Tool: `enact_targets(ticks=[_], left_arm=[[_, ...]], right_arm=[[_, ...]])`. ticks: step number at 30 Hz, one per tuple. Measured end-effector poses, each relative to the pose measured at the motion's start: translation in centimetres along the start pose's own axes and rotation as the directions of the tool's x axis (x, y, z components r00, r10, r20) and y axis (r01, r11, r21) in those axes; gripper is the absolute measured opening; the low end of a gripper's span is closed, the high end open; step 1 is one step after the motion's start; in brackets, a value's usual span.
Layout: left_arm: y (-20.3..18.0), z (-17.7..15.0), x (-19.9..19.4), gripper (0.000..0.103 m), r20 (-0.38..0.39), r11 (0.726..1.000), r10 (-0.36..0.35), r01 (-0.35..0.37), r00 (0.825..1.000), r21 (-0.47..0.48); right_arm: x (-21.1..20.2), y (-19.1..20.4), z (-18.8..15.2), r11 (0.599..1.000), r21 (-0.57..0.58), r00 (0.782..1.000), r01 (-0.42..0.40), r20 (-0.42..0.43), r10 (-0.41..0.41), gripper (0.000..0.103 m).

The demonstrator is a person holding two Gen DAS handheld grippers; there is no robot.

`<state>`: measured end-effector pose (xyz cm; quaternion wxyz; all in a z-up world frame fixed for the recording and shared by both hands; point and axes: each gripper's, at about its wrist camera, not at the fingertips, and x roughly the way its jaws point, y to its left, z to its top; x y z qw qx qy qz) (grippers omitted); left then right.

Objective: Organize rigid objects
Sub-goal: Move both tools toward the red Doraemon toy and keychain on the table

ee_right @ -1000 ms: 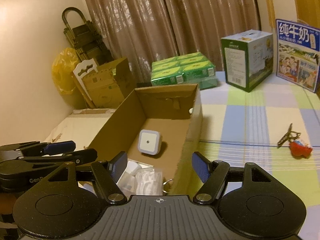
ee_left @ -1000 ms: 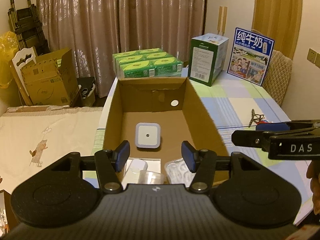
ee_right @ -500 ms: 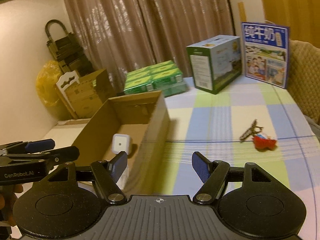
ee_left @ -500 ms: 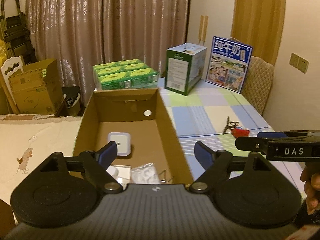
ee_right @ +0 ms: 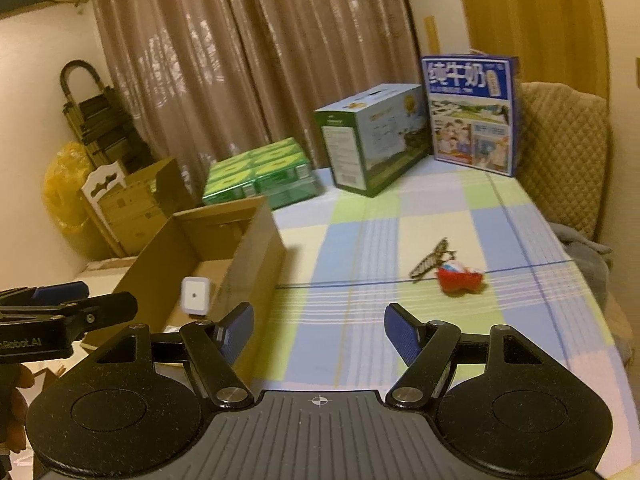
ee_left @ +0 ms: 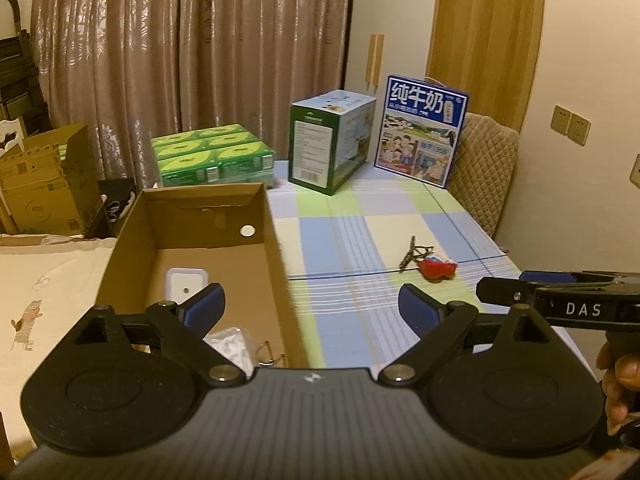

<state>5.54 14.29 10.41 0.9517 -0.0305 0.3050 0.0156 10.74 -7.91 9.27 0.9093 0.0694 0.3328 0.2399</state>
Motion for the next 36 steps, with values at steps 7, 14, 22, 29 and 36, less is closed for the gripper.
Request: enact_targets(ticks=[7, 14, 22, 29, 36], left_arm=[[-2.4, -0.1, 0.5, 0.092, -0.010, 0.999, -0.033, 0.034, 0.999, 0.020], [-5.1, -0.3, 1.0, 0.092, -0.013, 0.997, -0.069, 0.070, 0.998, 0.044], [-7.7, 0.3, 2.0, 0.092, -0.005, 0.993, -0.097, 0.097, 0.995, 0.059], [-8.9, 0.8, 4.2, 0.092, -0.008, 0.994, -0.101, 0.101, 0.995, 0.041], [-9.2, 1.2, 8.4, 0.092, -0.017, 0.998, -0.070, 0.070, 0.997, 0.006]], right_arm=[[-1.6, -3.1, -0.6, 0.998, 0.046, 0.999, 0.048, 0.006, -0.048, 0.070], [-3.4, -6.5, -1.1, 0.990, 0.096, 0.994, 0.106, 0.014, -0.108, 0.070], [-5.5, -9.2, -1.1, 0.977, 0.142, 0.986, 0.157, 0.034, -0.163, 0.070], [-4.7, -10.5, -0.9, 0.974, 0.147, 0.983, 0.172, 0.035, -0.179, 0.070], [-0.5, -12.4, -0.6, 0.979, 0.120, 0.986, 0.163, 0.025, -0.167, 0.070]])
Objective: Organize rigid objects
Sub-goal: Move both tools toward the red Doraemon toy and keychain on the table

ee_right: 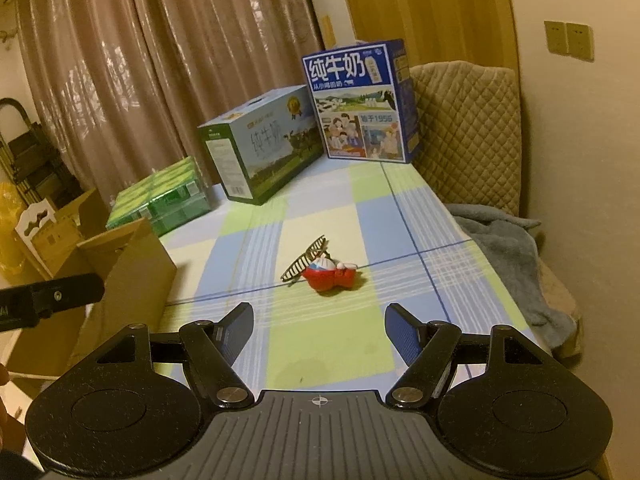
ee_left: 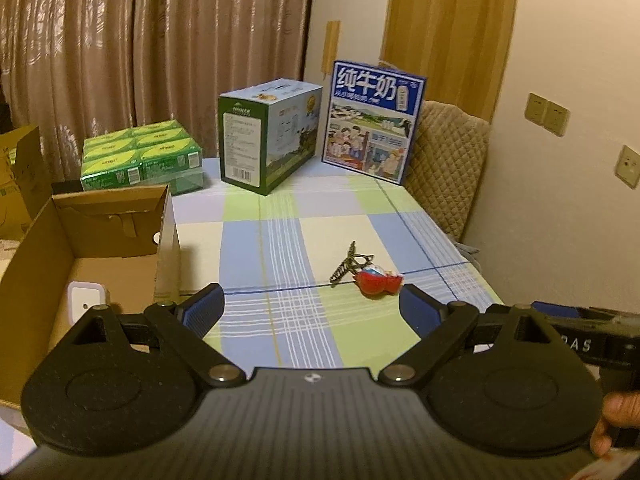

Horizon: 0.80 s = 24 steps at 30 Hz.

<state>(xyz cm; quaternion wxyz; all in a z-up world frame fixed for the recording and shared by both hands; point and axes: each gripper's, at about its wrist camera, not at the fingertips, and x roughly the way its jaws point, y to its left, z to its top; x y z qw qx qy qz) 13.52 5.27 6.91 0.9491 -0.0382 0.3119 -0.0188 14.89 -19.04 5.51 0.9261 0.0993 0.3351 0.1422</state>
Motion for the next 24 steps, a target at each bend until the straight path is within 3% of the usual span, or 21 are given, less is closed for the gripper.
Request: enact_targets(ticks=[13, 24], left_arm=[[-0.7, -2.0, 11.8, 0.092, -0.032, 0.997, 0.065, -0.066, 0.997, -0.042], [0.3, -1.0, 18.2, 0.092, -0.012, 0.994, 0.052, -0.053, 0.999, -0.092]], right_arm=[[12.3, -3.0, -0.5, 0.997, -0.069, 0.999, -0.028, -0.023, 0.027, 0.070], [20.3, -2.4, 0.2, 0.983, -0.184, 0.997, -0.030, -0.069, 0.017, 0.070]])
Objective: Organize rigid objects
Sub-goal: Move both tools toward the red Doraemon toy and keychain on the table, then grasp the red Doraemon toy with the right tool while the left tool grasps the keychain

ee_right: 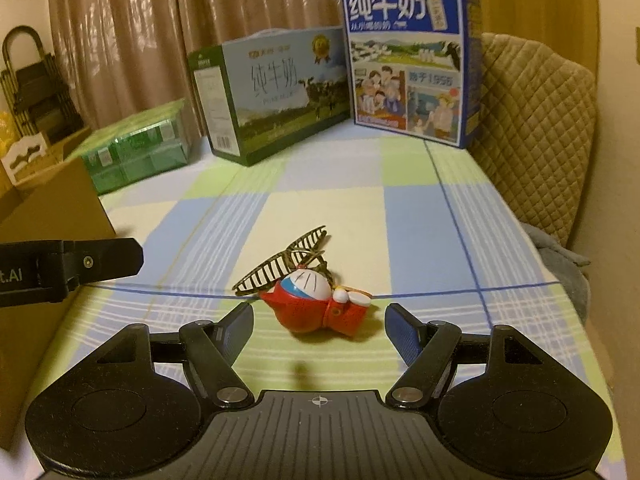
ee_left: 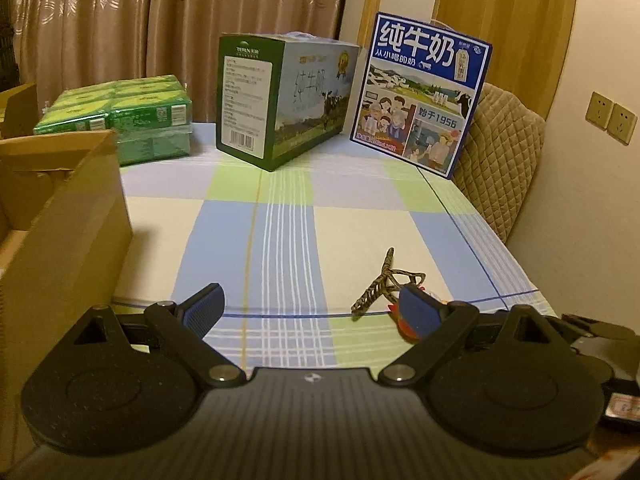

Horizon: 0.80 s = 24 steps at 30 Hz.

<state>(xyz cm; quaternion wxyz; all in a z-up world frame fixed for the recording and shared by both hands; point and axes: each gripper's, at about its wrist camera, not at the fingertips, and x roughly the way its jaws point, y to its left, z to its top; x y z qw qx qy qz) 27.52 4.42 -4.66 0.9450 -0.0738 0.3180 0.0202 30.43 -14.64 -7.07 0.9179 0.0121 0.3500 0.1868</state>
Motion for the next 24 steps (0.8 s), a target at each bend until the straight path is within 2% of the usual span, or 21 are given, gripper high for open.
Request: enact_targets(ticks=[7, 14, 21, 24], left_arm=[[0.3, -0.7, 1.9, 0.092, 0.005, 1.000, 0.003, -0.003, 1.000, -0.003], [0.9, -1.5, 2.6, 0.092, -0.017, 1.000, -0.005, 0.005, 1.000, -0.025], [1.3, -1.5, 2.6, 0.092, -0.016, 0.999, -0.014, 0.013, 1.000, -0.048], [1.3, -1.6, 2.7, 0.092, -0.019, 0.999, -0.018, 0.017, 1.000, -0.046]], right_arm=[[3.5, -0.6, -0.1, 0.999, 0.030, 0.998, 0.015, -0.053, -0.014, 0.070], [5.0, 0.1, -0.1, 1.000, 0.004, 0.999, 0.030, -0.022, -0.030, 0.070], [4.8, 0.0, -0.1, 0.998, 0.016, 0.998, 0.065, 0.014, -0.065, 0.070], [4.8, -0.1, -0.1, 0.998, 0.023, 0.999, 0.051, 0.014, -0.052, 0.069]])
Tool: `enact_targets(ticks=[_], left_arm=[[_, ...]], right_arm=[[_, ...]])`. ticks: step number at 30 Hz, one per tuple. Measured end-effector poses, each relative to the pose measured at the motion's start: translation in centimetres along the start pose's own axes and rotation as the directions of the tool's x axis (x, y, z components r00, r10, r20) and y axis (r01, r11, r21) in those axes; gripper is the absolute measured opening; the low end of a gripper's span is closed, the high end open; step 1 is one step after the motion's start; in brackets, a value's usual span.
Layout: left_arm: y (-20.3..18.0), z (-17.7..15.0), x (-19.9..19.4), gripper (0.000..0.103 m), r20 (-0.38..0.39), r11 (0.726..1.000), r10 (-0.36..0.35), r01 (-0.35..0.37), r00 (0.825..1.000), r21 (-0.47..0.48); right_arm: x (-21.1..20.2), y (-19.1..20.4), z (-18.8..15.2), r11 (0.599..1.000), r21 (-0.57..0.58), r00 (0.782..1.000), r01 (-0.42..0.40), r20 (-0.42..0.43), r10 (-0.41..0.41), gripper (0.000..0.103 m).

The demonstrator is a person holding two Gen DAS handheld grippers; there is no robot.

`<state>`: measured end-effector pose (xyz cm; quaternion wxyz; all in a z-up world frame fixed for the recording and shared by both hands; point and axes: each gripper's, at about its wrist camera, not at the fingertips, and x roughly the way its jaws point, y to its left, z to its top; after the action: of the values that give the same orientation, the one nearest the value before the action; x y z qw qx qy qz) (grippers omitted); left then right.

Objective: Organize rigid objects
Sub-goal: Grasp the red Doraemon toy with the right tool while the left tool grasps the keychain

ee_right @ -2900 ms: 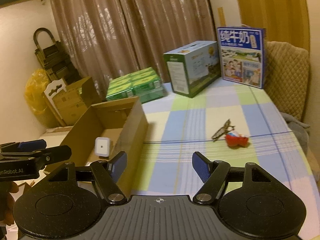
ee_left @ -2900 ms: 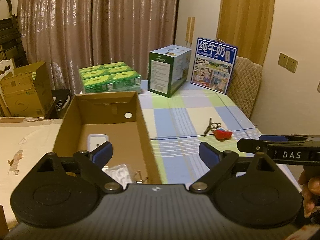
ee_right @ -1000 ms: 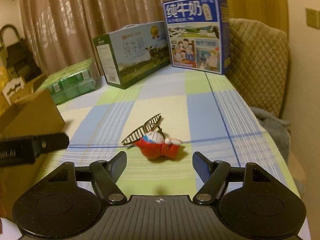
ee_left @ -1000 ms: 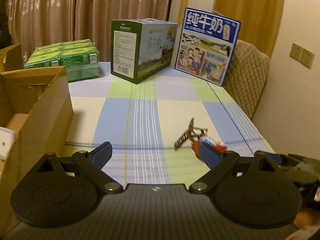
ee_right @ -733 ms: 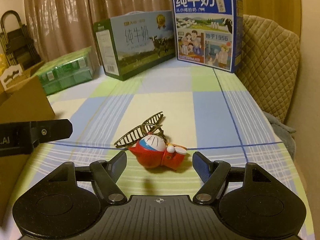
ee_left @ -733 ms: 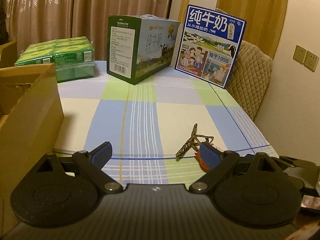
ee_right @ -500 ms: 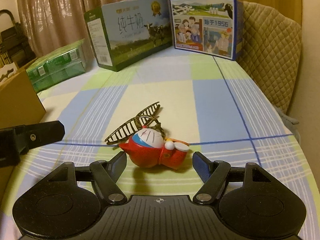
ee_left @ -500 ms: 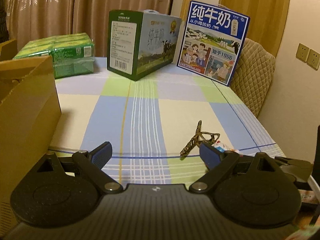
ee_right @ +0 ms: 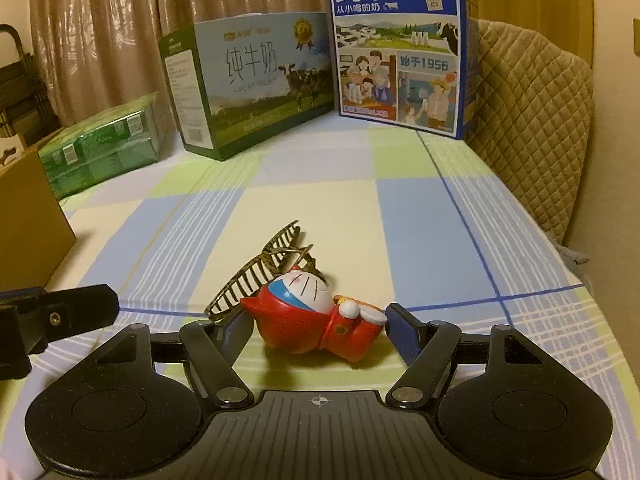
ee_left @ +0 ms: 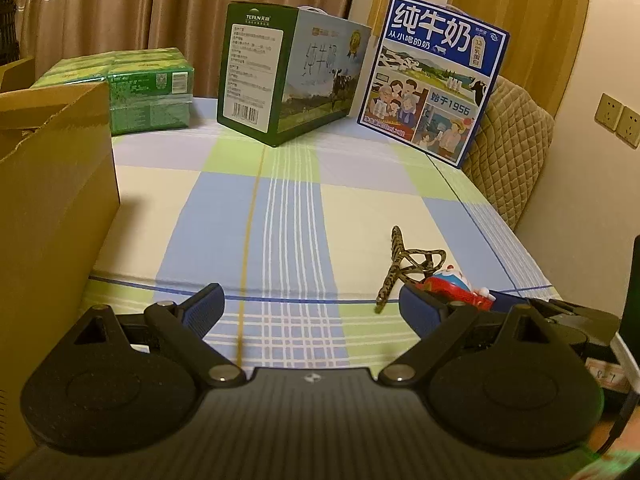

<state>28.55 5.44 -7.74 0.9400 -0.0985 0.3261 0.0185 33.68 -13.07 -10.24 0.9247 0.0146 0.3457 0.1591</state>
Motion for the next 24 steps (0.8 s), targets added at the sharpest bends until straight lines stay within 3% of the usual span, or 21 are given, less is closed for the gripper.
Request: enact_targets(ticks=[7, 12, 16, 24], left_arm=[[-0.1, -0.2, 0.2, 0.092, -0.013, 1.000, -0.011, 0.011, 1.000, 0.009], [-0.1, -0.4, 0.3, 0.092, -0.024, 1.000, -0.024, 0.024, 0.999, 0.010], [-0.2, -0.6, 0.3, 0.092, -0.028, 1.000, -0.028, 0.029, 0.999, 0.009], [-0.4, -0.6, 0.2, 0.092, -0.022, 0.999, -0.036, 0.036, 0.999, 0.012]], right_arm=[[-0.1, 0.0, -0.1, 1.000, -0.017, 1.000, -0.002, -0.010, 0.002, 0.067], [-1.0, 0.2, 0.4, 0.993, -0.117, 0.999, -0.018, -0.049, 0.012, 0.067], [-2.1, -0.4, -0.1, 0.987, -0.161, 0.997, 0.027, -0.068, -0.038, 0.067], [-2.0, -2.3, -0.8, 0.996, -0.040, 0.996, 0.074, -0.044, -0.076, 0.072]])
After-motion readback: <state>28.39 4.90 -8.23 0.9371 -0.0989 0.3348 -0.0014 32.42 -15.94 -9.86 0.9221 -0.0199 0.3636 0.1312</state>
